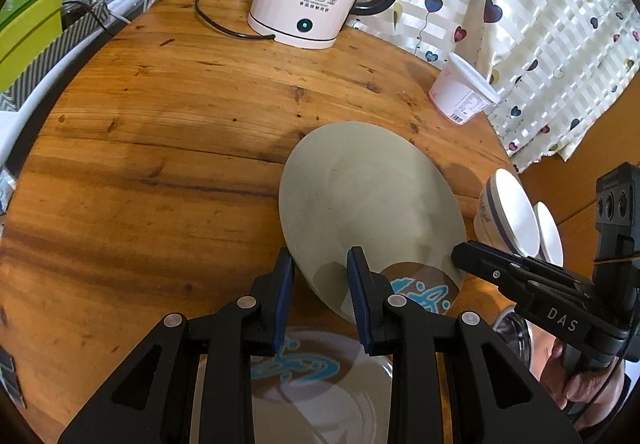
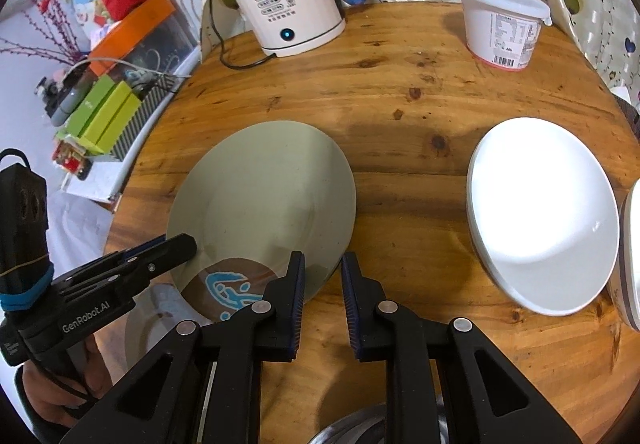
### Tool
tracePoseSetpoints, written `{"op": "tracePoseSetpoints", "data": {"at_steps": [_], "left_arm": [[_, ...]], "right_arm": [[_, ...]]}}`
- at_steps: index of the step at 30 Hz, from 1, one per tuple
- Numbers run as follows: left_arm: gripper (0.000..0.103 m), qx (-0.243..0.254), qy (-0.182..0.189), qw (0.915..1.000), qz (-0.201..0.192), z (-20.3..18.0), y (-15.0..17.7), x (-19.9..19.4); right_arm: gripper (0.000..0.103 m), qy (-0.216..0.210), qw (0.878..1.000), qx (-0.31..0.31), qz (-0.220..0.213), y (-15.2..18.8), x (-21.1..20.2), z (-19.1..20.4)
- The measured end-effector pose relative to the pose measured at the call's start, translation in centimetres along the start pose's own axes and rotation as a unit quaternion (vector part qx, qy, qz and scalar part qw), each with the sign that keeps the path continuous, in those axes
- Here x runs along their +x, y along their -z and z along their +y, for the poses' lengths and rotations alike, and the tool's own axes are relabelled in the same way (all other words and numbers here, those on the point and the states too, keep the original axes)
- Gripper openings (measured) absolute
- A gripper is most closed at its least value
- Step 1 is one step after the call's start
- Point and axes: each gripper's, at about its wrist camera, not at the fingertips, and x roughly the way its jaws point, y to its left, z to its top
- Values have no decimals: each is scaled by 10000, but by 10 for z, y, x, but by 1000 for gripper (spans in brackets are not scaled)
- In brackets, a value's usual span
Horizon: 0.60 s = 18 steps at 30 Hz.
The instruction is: Organize plates and bowls
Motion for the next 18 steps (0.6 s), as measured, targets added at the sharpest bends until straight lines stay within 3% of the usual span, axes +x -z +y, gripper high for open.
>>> {"op": "tracePoseSetpoints", "data": {"at_steps": [18], "left_arm": [[28, -325, -201, 9983, -435, 12, 62, -63]], "right_arm": [[18, -285, 9985, -471, -44, 44, -31, 43]]}}
